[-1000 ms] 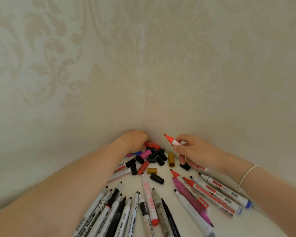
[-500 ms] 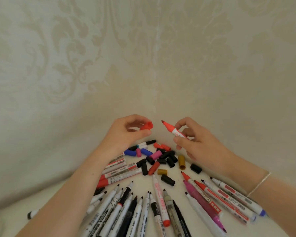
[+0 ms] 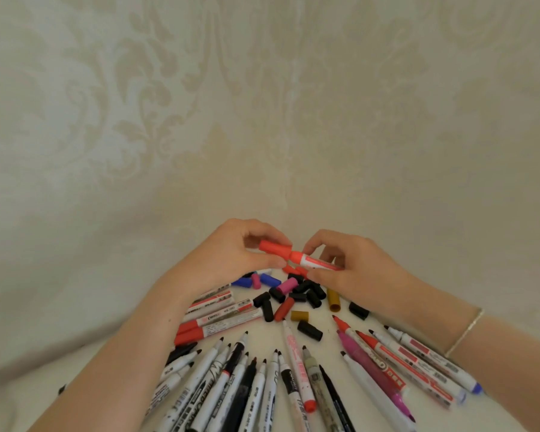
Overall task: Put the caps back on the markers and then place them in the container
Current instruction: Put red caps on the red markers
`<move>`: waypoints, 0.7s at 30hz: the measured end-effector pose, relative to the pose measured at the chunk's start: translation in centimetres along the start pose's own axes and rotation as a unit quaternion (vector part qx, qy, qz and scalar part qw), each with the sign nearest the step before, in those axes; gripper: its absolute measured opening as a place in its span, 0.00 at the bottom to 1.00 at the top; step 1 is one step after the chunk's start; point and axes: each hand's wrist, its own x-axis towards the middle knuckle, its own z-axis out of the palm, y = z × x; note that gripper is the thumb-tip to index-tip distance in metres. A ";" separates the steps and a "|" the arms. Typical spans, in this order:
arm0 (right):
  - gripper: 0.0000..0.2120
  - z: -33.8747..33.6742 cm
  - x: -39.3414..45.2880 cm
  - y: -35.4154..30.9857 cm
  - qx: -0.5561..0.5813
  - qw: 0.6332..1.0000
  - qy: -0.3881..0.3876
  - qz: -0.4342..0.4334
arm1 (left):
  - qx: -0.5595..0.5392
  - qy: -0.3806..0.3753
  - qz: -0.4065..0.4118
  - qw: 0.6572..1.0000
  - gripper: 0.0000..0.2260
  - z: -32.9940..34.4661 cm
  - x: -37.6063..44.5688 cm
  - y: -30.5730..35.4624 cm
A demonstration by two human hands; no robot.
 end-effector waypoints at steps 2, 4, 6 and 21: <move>0.08 0.1 0.2 -0.1 -0.022 1.000 -0.006 -0.016 | -0.018 -0.056 0.004 0.998 0.08 -0.3 -0.2 -0.1; 0.07 0.3 0.4 -0.2 -0.043 0.999 -0.001 -0.024 | -0.044 -0.089 0.003 0.995 0.07 -0.5 -0.3 -0.2; 0.07 0.5 0.6 -0.3 -0.033 0.999 0.026 -0.028 | -0.096 -0.110 -0.011 0.989 0.06 -0.6 -0.3 -0.2; 0.07 1.9 1.0 -1.0 0.046 0.991 0.116 -0.051 | -0.286 -0.069 -0.028 0.955 0.06 1.2 0.2 -0.1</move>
